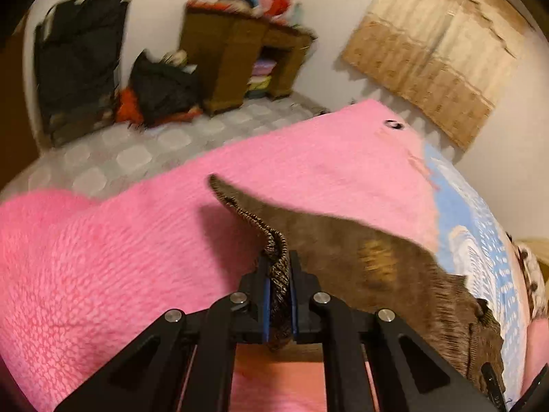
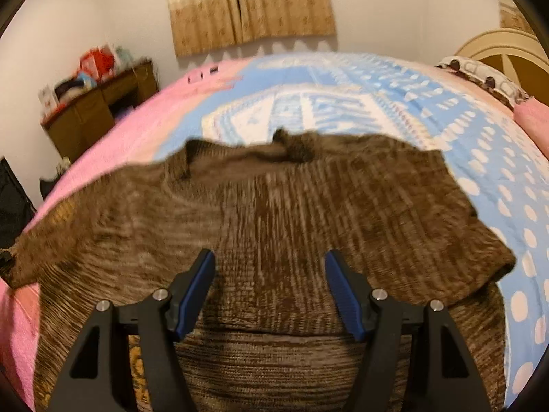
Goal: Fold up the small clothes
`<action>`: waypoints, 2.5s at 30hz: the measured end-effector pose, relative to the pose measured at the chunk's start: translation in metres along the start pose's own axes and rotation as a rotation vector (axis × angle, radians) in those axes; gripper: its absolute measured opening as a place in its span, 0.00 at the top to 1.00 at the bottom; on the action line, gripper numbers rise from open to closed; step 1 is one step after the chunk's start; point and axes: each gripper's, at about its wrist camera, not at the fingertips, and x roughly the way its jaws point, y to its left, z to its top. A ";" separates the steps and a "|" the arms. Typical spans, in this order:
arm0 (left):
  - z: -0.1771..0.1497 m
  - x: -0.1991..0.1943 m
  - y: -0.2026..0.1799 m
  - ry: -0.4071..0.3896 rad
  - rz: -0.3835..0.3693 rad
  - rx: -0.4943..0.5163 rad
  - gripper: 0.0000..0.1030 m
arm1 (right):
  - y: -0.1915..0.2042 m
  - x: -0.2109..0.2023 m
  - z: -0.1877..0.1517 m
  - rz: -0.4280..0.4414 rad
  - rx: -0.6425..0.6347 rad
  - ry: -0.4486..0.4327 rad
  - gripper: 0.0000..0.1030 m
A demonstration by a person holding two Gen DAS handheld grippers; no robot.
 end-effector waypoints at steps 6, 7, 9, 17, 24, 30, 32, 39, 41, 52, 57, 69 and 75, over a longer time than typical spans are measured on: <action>-0.010 -0.034 -0.121 -0.076 -0.136 0.252 0.93 | -0.032 -0.037 0.006 0.009 0.112 -0.052 0.32; -0.021 -0.039 -0.149 -0.072 -0.178 0.302 0.93 | -0.041 -0.045 0.006 -0.002 0.131 -0.061 0.32; -0.049 -0.041 -0.192 -0.049 -0.241 0.384 0.93 | -0.055 -0.055 0.003 -0.023 0.161 -0.069 0.32; -0.187 0.008 -0.286 0.155 -0.265 0.675 0.92 | -0.108 -0.063 -0.022 -0.037 0.292 -0.016 0.32; -0.184 -0.018 -0.252 0.174 -0.311 0.709 0.88 | -0.117 -0.066 -0.031 0.010 0.328 0.018 0.28; -0.151 -0.039 -0.171 0.131 -0.287 0.507 0.37 | -0.085 -0.061 -0.008 0.118 0.284 0.019 0.15; -0.148 -0.036 -0.149 0.109 -0.262 0.448 0.37 | -0.068 -0.050 0.003 0.144 0.258 0.036 0.15; -0.154 -0.013 -0.123 0.176 -0.221 0.419 0.37 | -0.026 0.011 -0.001 0.217 0.301 0.202 0.14; -0.162 -0.009 -0.125 0.152 -0.217 0.428 0.37 | -0.009 0.017 0.003 0.160 0.220 0.169 0.18; -0.168 -0.014 -0.114 0.103 -0.267 0.428 0.28 | 0.008 0.010 0.054 0.065 -0.044 0.061 0.87; -0.173 -0.014 -0.122 0.094 -0.236 0.471 0.25 | 0.006 0.030 0.071 -0.043 -0.206 0.018 0.88; -0.174 -0.014 -0.122 0.089 -0.245 0.472 0.22 | -0.050 -0.011 0.028 0.198 0.154 0.076 0.17; -0.176 -0.015 -0.120 0.086 -0.242 0.476 0.22 | 0.011 0.018 -0.001 0.095 -0.082 0.161 0.61</action>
